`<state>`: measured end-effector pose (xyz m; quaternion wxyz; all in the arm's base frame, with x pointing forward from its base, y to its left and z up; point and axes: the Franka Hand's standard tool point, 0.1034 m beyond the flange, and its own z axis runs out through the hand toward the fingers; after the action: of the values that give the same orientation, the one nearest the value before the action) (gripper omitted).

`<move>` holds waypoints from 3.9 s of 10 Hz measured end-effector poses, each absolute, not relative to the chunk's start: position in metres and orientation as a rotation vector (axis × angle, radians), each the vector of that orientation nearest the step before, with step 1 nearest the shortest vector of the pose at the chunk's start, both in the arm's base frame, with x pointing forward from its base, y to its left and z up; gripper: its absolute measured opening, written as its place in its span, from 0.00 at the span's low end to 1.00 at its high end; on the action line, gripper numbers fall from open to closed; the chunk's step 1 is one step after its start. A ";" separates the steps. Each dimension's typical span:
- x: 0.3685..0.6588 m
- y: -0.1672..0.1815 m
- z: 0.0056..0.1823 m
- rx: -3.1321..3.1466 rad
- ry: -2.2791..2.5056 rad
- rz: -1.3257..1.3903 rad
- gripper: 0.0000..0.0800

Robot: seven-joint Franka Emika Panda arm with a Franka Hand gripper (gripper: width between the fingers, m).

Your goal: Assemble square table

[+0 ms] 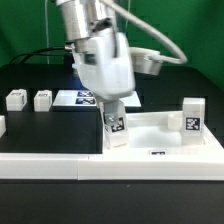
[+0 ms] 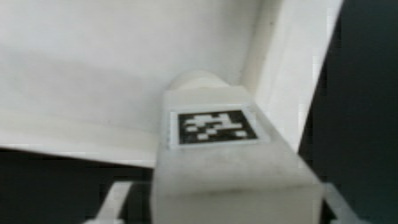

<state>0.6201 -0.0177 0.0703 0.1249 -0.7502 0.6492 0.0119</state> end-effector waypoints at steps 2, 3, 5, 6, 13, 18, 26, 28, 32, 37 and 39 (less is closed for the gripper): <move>0.619 -0.015 0.071 -2.089 1.997 0.087 0.37; 0.619 -0.013 0.070 -2.006 2.084 0.104 0.37; 0.618 -0.014 0.069 -2.001 2.093 0.104 0.48; 0.618 -0.014 0.069 -2.021 2.074 0.101 0.65; 0.618 -0.003 0.066 -2.683 1.192 -0.052 0.81; 0.617 -0.007 0.063 -2.852 0.800 -0.087 0.65; 0.622 -0.002 0.062 -2.255 1.918 0.097 0.36; 0.622 0.004 0.062 -1.801 2.336 0.194 0.36; 0.626 0.006 0.062 -1.486 2.520 0.223 0.36; 0.621 0.017 0.062 -2.098 2.055 0.160 0.80; 0.621 0.015 0.061 -2.213 1.927 0.142 0.81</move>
Offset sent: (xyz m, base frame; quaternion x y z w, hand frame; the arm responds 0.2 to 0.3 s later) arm 0.0000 0.0000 0.0000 0.0000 0.0000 0.1938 0.9810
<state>0.6208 0.0149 0.0611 0.1016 -0.7493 0.6526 0.0481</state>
